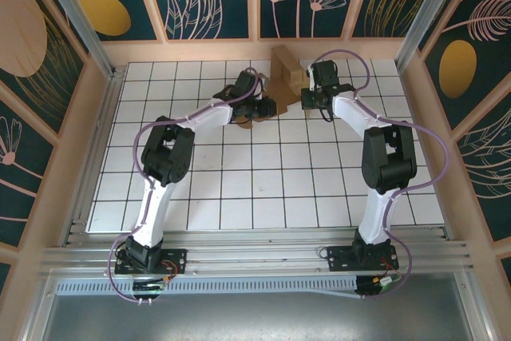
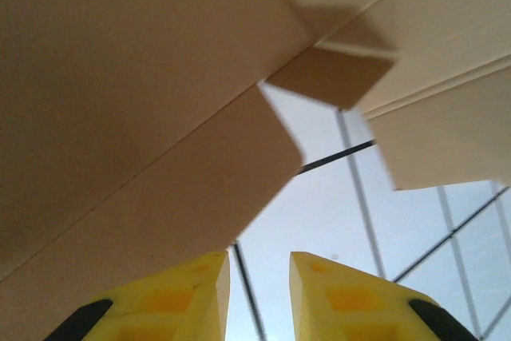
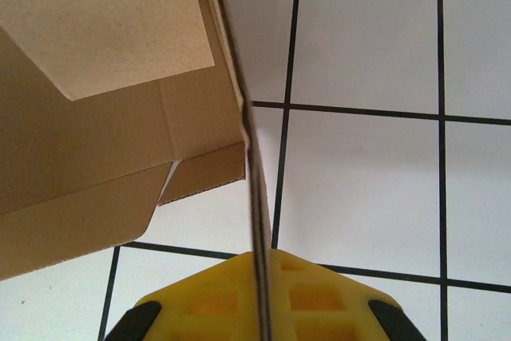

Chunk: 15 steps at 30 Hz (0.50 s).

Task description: Fold the paper box

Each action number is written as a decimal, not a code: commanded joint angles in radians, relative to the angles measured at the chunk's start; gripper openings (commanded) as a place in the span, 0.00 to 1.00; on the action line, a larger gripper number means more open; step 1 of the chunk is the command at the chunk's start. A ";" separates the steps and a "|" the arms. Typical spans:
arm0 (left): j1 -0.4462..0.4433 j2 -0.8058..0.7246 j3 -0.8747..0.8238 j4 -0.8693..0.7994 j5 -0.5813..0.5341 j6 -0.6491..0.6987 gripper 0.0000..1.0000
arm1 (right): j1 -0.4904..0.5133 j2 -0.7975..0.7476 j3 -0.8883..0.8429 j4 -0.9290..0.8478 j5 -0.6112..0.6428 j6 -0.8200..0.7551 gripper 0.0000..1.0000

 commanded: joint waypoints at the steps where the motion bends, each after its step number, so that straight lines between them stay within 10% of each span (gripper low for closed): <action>1: 0.001 0.045 0.002 -0.010 -0.008 -0.013 0.26 | 0.011 -0.032 0.015 -0.028 -0.009 -0.022 0.08; 15: 0.002 0.067 -0.062 0.068 0.026 -0.013 0.25 | 0.013 0.012 0.072 -0.065 -0.048 0.142 0.08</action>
